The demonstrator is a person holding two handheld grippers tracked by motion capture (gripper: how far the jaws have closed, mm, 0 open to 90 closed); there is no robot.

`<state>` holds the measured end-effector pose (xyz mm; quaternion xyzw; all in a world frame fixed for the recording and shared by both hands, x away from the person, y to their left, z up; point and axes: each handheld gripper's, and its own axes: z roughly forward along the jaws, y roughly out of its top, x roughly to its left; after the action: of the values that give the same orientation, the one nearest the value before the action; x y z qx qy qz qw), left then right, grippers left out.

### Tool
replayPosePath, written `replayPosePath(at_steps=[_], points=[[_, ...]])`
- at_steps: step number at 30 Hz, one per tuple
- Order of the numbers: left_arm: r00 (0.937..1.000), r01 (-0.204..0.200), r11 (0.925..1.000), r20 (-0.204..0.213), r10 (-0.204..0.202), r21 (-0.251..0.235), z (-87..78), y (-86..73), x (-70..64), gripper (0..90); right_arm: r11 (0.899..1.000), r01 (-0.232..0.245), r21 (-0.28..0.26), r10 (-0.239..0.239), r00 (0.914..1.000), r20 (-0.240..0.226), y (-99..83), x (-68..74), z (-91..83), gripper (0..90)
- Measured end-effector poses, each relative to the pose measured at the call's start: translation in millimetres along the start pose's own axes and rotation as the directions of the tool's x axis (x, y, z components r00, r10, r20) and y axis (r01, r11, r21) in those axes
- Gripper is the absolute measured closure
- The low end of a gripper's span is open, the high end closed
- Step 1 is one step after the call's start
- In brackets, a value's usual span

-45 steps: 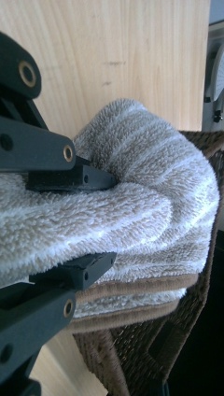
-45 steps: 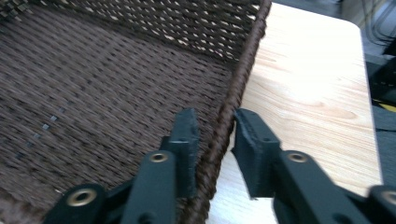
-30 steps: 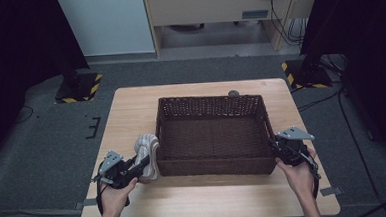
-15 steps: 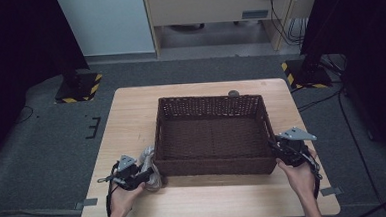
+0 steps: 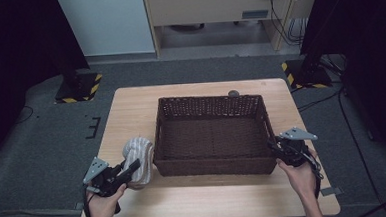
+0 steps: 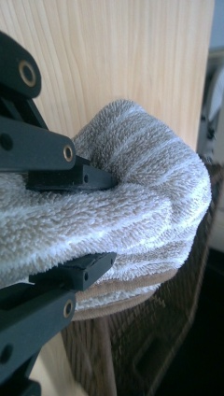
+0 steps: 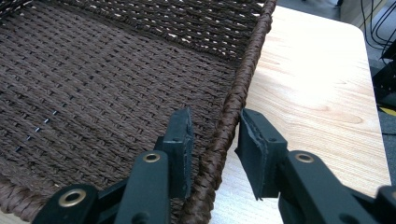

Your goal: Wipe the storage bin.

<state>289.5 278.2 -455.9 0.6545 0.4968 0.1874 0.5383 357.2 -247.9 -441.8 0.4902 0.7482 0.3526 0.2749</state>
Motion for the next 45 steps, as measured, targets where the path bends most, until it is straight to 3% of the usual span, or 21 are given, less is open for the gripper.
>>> replayPosePath(at_steps=[1, 3, 5, 10, 15, 17, 20, 24, 30, 35, 38, 45], points=[[0.9996, -0.029, 0.9995, 0.007, 0.029, 0.011, 2.5, -2.2, -6.3, 63.2, 1.0, 0.001, 0.0, -0.001, 1.0, 0.002, -0.1, 0.1, 0.0, 64.6], [0.999, -0.043, 0.9985, 0.012, 0.043, 0.034, 7.9, -5.6, -12.4, 63.1, 1.0, 0.002, 0.002, -0.002, 1.0, -0.001, -0.2, 0.0, -0.2, 64.6], [0.9973, -0.071, 0.9947, -0.014, 0.072, 0.075, 18.2, -13.9, -20.0, 62.7, 1.0, 0.004, 0.003, -0.004, 1.0, -0.001, -0.4, -0.3, -0.1, 64.7], [0.9941, -0.099, 0.9886, -0.034, 0.103, 0.113, 25.0, -19.3, -16.8, 62.5, 1.0, 0.008, 0.012, -0.008, 1.0, 0.004, -1.3, 0.5, 1.8, 64.5], [0.9929, -0.093, 0.9722, -0.053, 0.106, 0.215, 40.6, -31.5, -8.8, 62.6, 1.0, 0.012, 0.02, -0.012, 0.9999, 0.004, -1.8, 1.8, 3.4, 64.2], [0.9868, -0.12, 0.9512, -0.071, 0.146, 0.284, 51.4, -38.3, -8.6, 62.5, 1.0, 0.012, 0.02, -0.012, 0.9999, 0.002, -1.9, 1.3, 3.5, 64.3], [0.9857, -0.119, 0.947, -0.079, 0.149, 0.298, 54.9, -39.1, -7.5, 62.4, 1.0, 0.013, 0.019, -0.013, 0.9999, 0.003, -2.2, 1.3, 3.9, 64.3], [0.9887, -0.1, 0.9525, -0.079, 0.128, 0.288, 50.8, -35.9, -3.7, 62.5, 1.0, 0.013, 0.018, -0.013, 0.9999, 0.001, -2.4, 1.2, 4.1, 64.0], [0.9874, -0.086, 0.9746, -0.113, 0.111, 0.207, 27.8, -20.9, 1.7, 62.1, 1.0, -0.015, -0.011, 0.015, 0.9999, -0.006, -0.1, -0.7, 1.1, 55.1], [0.9769, -0.098, 0.9822, -0.173, 0.126, 0.16, 12.2, -5.1, 9.4, 61.5, 0.999, -0.023, -0.032, 0.023, 0.9997, 0.001, 1.4, -3.7, -2.0, 49.3], [0.9702, -0.086, 0.9854, -0.212, 0.117, 0.147, 7.2, 0.0, 16.5, 61.5, 0.998, -0.041, -0.042, 0.042, 0.9991, 0.006, 1.5, -6.7, -3.2, 46.4], [0.944, -0.085, 0.981, -0.301, 0.135, 0.174, 3.9, 1.3, 31.9, 61.0, 0.998, -0.043, -0.049, 0.044, 0.999, 0.009, 0.9, -8.6, -2.9, 43.5]])
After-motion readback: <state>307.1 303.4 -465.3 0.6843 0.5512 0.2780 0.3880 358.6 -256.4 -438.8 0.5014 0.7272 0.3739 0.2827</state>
